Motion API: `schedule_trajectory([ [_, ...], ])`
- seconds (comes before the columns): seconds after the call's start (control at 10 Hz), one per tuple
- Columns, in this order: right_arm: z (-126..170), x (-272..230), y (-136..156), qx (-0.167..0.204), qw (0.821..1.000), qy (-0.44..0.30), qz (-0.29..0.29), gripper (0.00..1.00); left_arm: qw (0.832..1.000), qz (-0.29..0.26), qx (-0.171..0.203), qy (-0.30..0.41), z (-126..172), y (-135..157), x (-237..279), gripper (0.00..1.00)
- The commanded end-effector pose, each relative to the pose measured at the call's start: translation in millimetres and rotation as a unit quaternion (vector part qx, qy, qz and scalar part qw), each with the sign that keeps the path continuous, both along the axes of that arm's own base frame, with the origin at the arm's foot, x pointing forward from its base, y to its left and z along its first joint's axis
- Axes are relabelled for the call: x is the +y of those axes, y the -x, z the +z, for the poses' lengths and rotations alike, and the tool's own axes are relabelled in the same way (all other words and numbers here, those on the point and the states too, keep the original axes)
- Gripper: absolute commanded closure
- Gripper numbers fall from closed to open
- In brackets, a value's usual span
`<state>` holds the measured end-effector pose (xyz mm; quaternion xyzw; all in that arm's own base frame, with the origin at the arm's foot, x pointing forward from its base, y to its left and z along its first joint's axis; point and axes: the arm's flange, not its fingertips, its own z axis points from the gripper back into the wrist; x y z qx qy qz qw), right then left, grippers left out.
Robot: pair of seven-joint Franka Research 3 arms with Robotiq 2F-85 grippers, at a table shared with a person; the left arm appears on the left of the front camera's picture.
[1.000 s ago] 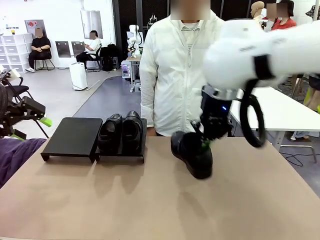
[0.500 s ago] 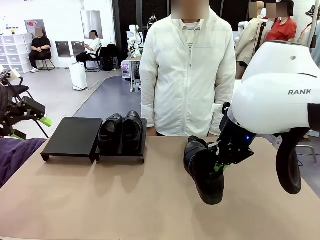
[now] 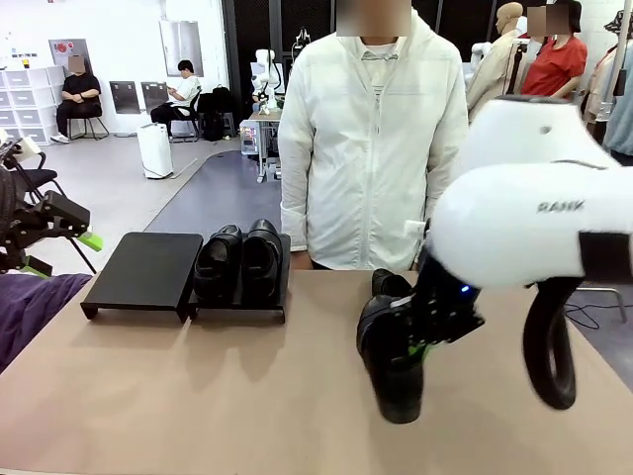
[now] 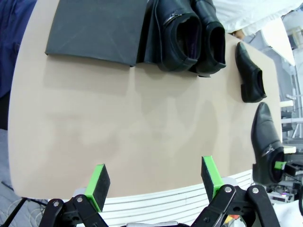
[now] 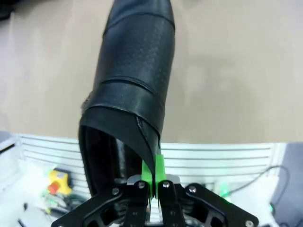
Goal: Organize the shoes by placing them on the stand.
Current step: Pick up one Shoe and place it in the middle of the table.
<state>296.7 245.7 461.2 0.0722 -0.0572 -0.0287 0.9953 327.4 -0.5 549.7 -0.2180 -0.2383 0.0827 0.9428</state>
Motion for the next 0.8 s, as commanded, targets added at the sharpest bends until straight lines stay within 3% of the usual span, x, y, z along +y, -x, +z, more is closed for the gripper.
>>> schedule_trajectory([
  [0.0,-28.4,47.8,8.2,-0.011,0.999,-0.03,-0.043,1.0,1.0,0.002,-0.001,0.007,0.6,-0.5,0.8,0.0],
  [0.4,-93.6,114.1,-20.4,0.009,0.998,-0.06,-0.006,1.0,1.0,0.002,-0.001,0.007,0.6,-0.5,0.8,0.0],
  [0.7,-111.1,112.6,-34.4,0.014,0.997,-0.077,-0.001,1.0,1.0,0.002,-0.001,0.007,0.6,-0.5,0.8,0.0],
])
